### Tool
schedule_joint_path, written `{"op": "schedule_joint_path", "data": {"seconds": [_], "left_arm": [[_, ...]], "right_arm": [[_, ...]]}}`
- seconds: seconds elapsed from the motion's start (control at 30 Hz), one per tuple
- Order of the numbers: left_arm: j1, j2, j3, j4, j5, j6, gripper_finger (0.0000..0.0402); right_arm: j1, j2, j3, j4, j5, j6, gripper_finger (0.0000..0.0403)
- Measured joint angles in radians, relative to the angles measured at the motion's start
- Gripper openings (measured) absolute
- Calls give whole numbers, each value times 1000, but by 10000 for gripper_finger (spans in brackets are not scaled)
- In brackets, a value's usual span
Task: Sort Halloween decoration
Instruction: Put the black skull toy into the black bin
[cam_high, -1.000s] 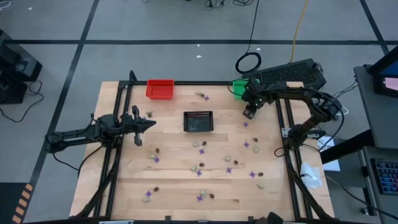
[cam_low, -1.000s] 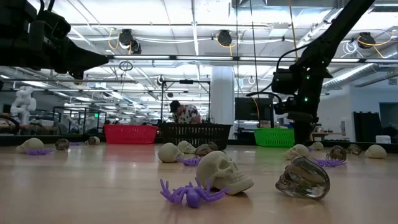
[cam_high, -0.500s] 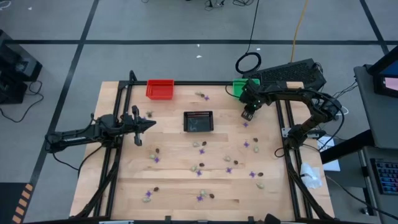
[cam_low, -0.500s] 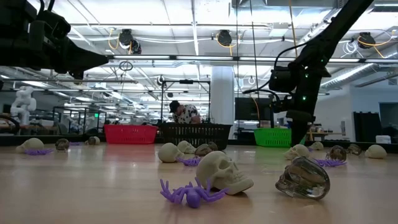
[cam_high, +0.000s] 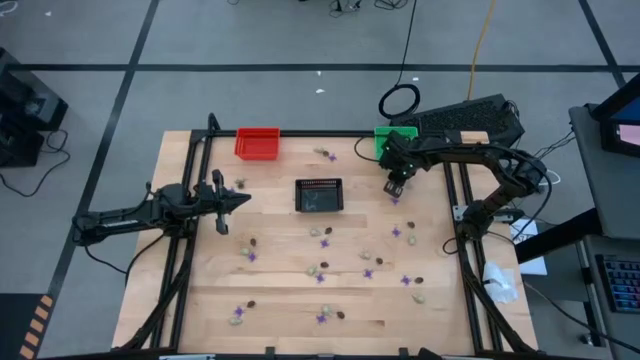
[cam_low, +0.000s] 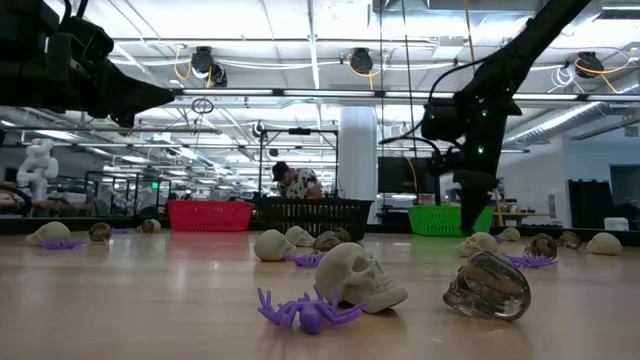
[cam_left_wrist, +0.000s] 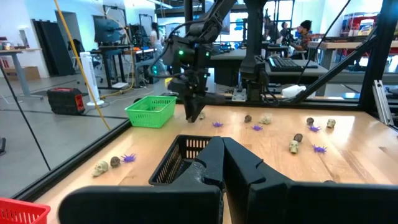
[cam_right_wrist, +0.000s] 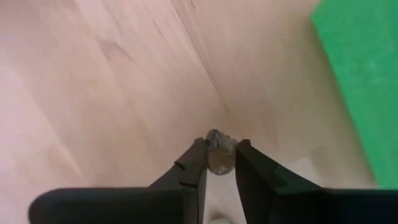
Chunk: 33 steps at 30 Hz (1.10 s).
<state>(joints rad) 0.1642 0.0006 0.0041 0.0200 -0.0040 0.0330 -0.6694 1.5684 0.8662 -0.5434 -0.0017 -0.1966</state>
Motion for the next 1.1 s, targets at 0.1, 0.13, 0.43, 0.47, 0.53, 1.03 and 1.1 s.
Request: {"op": "schedule_joint_path", "data": {"seconds": [0.1, 0.13, 0.43, 0.47, 0.53, 1.03, 1.1], "left_arm": [[0, 0, 0, 0, 0, 0, 5], [0, 0, 0, 0, 0, 0, 5], [0, 0, 0, 0, 0, 0, 5], [0, 0, 0, 0, 0, 0, 5], [0, 0, 0, 0, 0, 0, 5], [0, 0, 0, 0, 0, 0, 5], [0, 0, 0, 0, 0, 0, 5]], "right_arm": [[30, -1, 31, -19, 0, 9, 56], [41, -1, 41, -29, 0, 17, 56], [187, -2, 184, -106, 1, 103, 26], [211, -2, 203, -106, 1, 114, 23], [256, -2, 240, -104, 1, 138, 17], [442, 89, 350, 66, -2, 281, 12], [442, 105, 357, 55, -2, 271, 12]]}}
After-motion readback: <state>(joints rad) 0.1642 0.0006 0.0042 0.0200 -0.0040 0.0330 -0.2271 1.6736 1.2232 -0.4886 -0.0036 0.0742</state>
